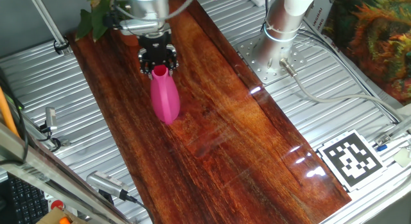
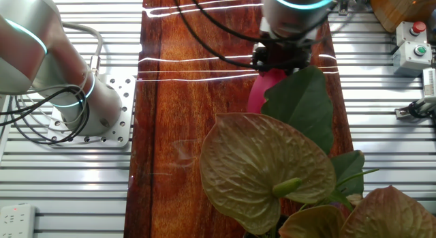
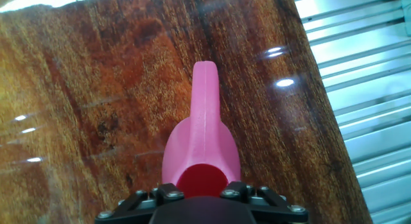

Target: Water the plant

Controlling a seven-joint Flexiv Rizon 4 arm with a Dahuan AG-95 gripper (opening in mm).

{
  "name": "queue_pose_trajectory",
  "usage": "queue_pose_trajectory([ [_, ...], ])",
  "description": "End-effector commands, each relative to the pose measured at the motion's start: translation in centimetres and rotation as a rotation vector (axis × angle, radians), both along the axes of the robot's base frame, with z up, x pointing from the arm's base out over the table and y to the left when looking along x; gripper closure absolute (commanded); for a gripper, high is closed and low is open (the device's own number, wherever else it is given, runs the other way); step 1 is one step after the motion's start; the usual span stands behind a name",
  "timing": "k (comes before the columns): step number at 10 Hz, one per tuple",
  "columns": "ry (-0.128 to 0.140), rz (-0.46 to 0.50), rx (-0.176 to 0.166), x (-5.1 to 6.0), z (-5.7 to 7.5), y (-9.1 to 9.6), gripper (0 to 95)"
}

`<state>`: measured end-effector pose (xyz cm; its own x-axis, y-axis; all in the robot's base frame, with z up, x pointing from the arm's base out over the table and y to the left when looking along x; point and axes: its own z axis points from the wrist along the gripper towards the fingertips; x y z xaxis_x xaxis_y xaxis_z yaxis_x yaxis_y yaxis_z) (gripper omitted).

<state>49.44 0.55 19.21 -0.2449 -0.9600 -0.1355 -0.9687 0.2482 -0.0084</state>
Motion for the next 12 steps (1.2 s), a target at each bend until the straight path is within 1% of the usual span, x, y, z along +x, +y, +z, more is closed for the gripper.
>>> queue_pose_trajectory([
  [1, -0.004, 0.019, -0.034, -0.07, 1.08, -0.25, 95.0],
  [2, -0.010, 0.020, -0.013, -0.01, 1.44, -0.40, 95.0],
  [3, -0.018, 0.010, -0.010, -0.03, 1.29, -0.36, 95.0],
  [4, -0.018, 0.006, -0.015, -0.06, 1.16, -0.32, 95.0],
  [5, -0.019, 0.002, -0.007, -0.06, 1.15, -0.32, 95.0],
  [6, -0.015, 0.001, 0.005, -0.02, 1.37, -0.44, 95.0],
  [7, -0.019, 0.009, 0.014, 0.00, 1.54, -0.56, 95.0],
  [8, -0.013, 0.005, 0.033, -0.02, 1.46, -0.59, 95.0],
  [9, -0.016, 0.004, 0.031, -0.02, 1.45, -0.59, 95.0],
  [10, -0.025, 0.002, 0.035, -0.03, 1.46, -0.61, 95.0],
  [11, -0.026, -0.001, 0.051, -0.03, 1.46, -0.61, 95.0],
  [12, -0.009, -0.006, 0.079, -0.03, 1.49, -0.63, 95.0],
])
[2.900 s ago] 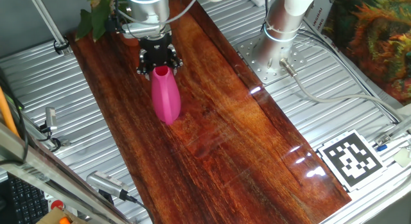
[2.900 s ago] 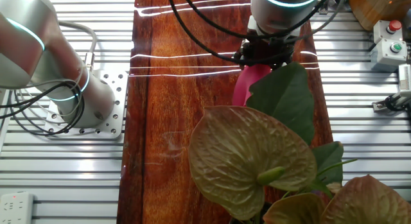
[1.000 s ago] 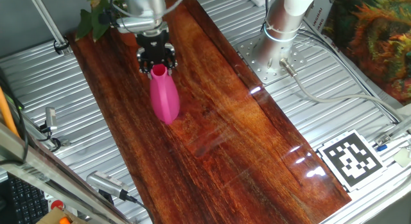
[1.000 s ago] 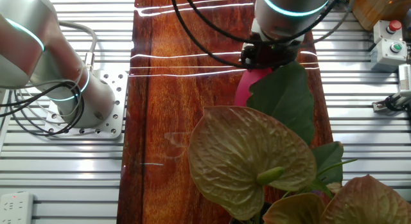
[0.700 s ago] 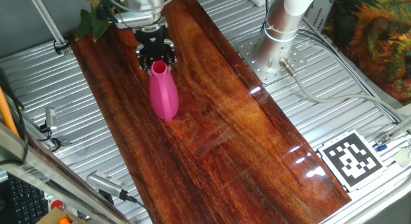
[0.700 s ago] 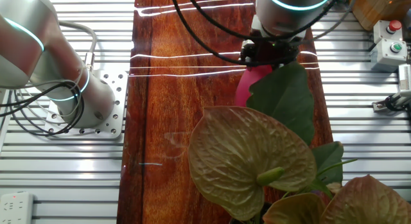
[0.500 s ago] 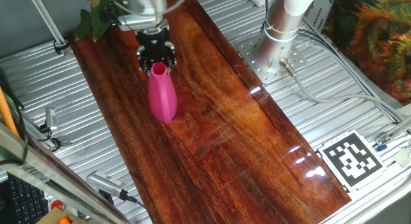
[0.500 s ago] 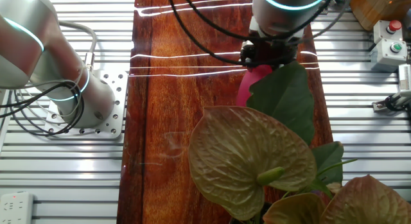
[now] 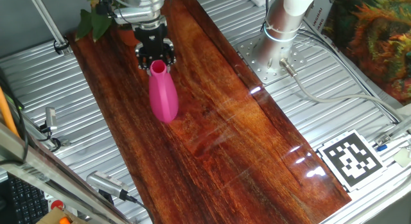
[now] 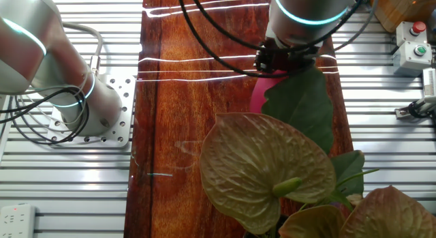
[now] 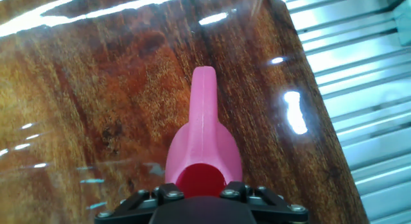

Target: Water the plant

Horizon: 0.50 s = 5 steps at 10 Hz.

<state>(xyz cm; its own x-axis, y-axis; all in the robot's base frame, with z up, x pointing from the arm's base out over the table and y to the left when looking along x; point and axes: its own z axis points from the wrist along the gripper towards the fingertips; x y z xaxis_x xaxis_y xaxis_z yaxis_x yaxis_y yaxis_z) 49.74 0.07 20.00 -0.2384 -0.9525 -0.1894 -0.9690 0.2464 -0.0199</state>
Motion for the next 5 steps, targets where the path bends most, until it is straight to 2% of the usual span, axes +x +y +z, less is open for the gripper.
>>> queue_pose_trajectory([
  [1, 0.011, -0.016, 0.058, -0.30, 0.90, -0.25, 95.0],
  [2, -0.018, 0.007, 0.026, -0.31, 1.04, -0.42, 95.0],
  [3, -0.004, 0.008, 0.027, -0.34, 1.09, -0.61, 95.0],
  [4, -0.010, 0.004, 0.049, -0.40, 1.19, -0.91, 95.0],
  [5, -0.007, 0.007, 0.054, -0.42, 1.22, -1.01, 95.0],
])
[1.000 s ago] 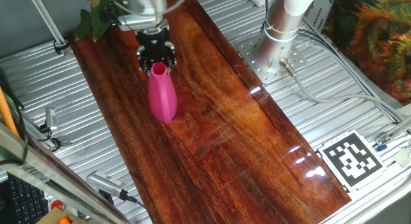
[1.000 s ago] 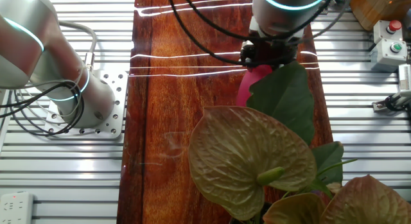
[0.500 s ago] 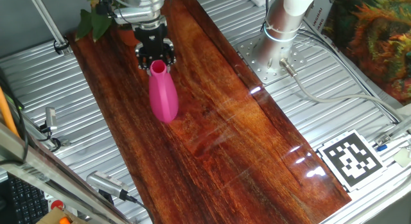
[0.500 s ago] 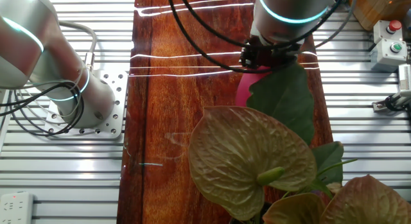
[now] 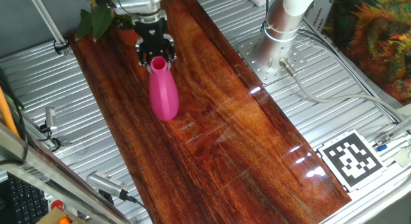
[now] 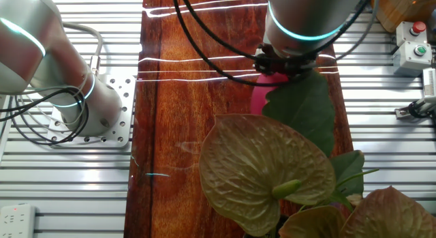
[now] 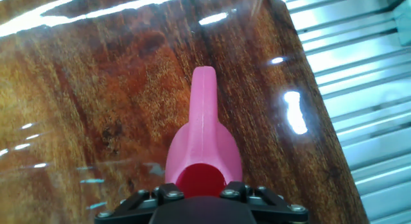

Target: Water the plant

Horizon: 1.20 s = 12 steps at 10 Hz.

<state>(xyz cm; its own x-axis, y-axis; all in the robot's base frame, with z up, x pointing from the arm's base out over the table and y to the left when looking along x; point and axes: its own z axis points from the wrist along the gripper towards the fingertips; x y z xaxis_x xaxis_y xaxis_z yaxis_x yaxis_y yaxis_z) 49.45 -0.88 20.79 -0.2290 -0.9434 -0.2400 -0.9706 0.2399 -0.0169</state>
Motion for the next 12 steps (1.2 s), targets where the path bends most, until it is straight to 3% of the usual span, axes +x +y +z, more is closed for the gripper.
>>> queue_pose_trajectory([
  [1, -0.015, -0.008, 0.001, -0.13, 0.43, -0.04, 95.0],
  [3, 0.003, -0.007, 0.018, -0.12, 0.58, -0.07, 95.0],
  [5, -0.029, -0.009, 0.004, -0.15, 0.50, -0.04, 95.0],
  [6, -0.006, -0.015, 0.008, -0.16, 0.43, -0.02, 95.0],
  [9, -0.026, -0.025, 0.004, -0.16, 0.43, -0.02, 95.0],
  [11, 0.014, -0.016, 0.044, -0.14, 0.60, 0.18, 95.0],
  [12, -0.005, -0.012, 0.041, -0.11, 0.73, 0.19, 95.0],
])
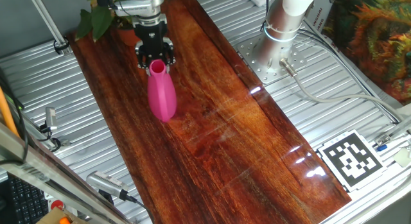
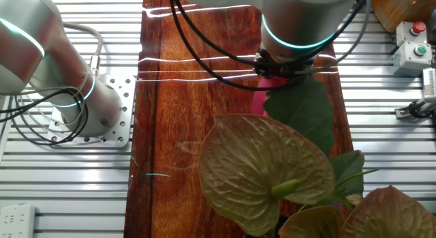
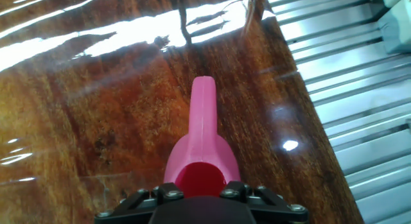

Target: Water the plant

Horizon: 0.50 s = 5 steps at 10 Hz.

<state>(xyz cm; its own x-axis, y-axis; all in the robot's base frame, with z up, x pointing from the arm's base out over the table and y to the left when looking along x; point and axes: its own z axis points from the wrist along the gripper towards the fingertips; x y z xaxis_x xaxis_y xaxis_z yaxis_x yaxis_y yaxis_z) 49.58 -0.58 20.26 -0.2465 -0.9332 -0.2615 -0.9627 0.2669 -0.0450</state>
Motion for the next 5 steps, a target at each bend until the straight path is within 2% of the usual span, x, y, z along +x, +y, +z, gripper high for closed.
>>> queue_pose_trajectory([
  [1, -0.001, 0.018, 0.010, -0.26, 1.03, -0.05, 95.0],
  [2, 0.006, 0.021, 0.006, -0.32, 0.76, 0.03, 95.0],
  [3, 0.003, 0.028, 0.028, -0.39, 0.76, 0.04, 95.0],
  [4, 0.018, 0.031, 0.032, -0.37, 0.89, 0.00, 95.0],
  [5, 0.018, 0.033, 0.034, -0.36, 0.97, -0.02, 95.0],
])
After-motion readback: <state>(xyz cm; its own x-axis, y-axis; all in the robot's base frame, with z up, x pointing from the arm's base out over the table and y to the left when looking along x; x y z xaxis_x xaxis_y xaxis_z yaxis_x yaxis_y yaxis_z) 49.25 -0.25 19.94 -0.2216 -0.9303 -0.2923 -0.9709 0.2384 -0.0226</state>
